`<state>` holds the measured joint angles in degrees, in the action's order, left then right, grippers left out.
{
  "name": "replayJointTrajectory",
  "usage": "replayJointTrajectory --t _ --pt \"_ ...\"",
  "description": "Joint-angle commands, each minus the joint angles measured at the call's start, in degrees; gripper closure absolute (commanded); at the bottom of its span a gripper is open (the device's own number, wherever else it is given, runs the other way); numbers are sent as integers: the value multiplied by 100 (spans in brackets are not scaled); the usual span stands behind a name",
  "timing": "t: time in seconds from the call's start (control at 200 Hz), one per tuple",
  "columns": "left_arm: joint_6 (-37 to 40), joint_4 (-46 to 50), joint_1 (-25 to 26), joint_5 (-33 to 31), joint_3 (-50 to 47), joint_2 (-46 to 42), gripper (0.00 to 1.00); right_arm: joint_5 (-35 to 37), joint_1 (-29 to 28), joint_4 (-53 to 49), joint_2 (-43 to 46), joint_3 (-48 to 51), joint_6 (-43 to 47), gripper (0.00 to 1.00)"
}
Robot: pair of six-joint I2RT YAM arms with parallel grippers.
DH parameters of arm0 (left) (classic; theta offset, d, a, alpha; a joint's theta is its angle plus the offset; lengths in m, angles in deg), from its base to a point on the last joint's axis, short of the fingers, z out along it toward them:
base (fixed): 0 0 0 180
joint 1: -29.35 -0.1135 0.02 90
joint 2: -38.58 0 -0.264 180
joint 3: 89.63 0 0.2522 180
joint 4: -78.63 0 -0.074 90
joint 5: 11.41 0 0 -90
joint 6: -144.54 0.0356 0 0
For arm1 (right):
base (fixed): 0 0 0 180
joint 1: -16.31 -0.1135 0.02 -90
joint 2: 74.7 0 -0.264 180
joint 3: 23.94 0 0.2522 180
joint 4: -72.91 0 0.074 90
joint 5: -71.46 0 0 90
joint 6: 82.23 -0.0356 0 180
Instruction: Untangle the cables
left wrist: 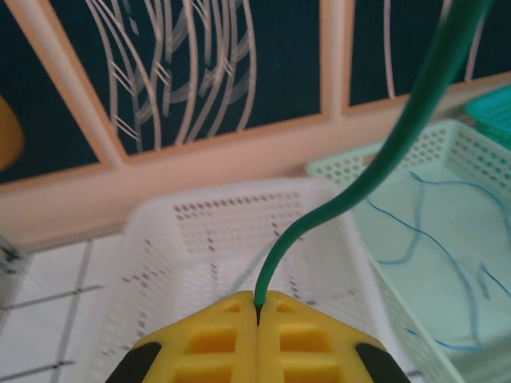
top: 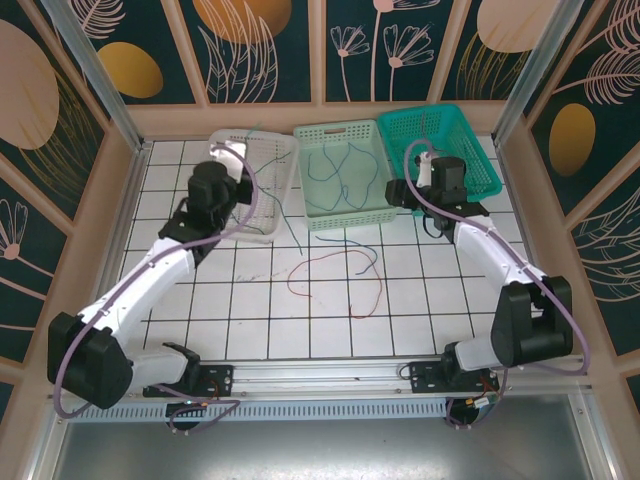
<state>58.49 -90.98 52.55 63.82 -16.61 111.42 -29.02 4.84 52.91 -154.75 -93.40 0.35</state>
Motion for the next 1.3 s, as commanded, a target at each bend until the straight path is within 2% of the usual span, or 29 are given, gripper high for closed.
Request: replayJointTrajectory --t 0.0,0.165,0.23,0.32,0.545,0.716,0.776,0.836,0.946,1.016,1.091,1.216,1.296 --pt "1018 470 -287 87 540 276 96 -62 -37 287 317 443 -200 24" --pt "1689 938 -738 4 1513 1354 98 -385 -51 157 323 694 -314 29" --pt "1760 1028 -999 -94 1861 1801 100 -437 -73 75 362 794 -421 32" --pt "1790 1221 -1288 128 2282 2292 100 -428 -120 46 529 989 -532 33" --pt "2233 1893 -1325 -47 3159 3584 100 -341 -155 3 958 1380 -751 32" --pt "2194 2126 -1339 626 3525 4069 96 -396 -163 -154 1154 1493 -828 32" --pt "2104 2180 -1341 602 3652 4218 88 -538 -226 -200 1226 1542 -759 32" --pt "1906 2274 -1337 325 3836 4360 67 -569 -365 -384 1219 1527 -692 32" --pt "1569 2378 -1337 1 4014 4442 36 -457 -626 -825 1073 1464 -664 34" --pt "1360 2265 -1336 187 3908 4294 24 -270 -744 -1039 939 1451 -678 36" --pt "1039 1948 -1338 545 3634 3966 3 -301 -816 -1005 869 1536 -742 39" --pt "393 1117 -1327 1299 2977 3151 1 -295 -1086 -864 817 1615 -665 39" --pt "-101 479 -1327 2048 2444 2592 1 -86 -1395 -830 729 1603 -494 39"
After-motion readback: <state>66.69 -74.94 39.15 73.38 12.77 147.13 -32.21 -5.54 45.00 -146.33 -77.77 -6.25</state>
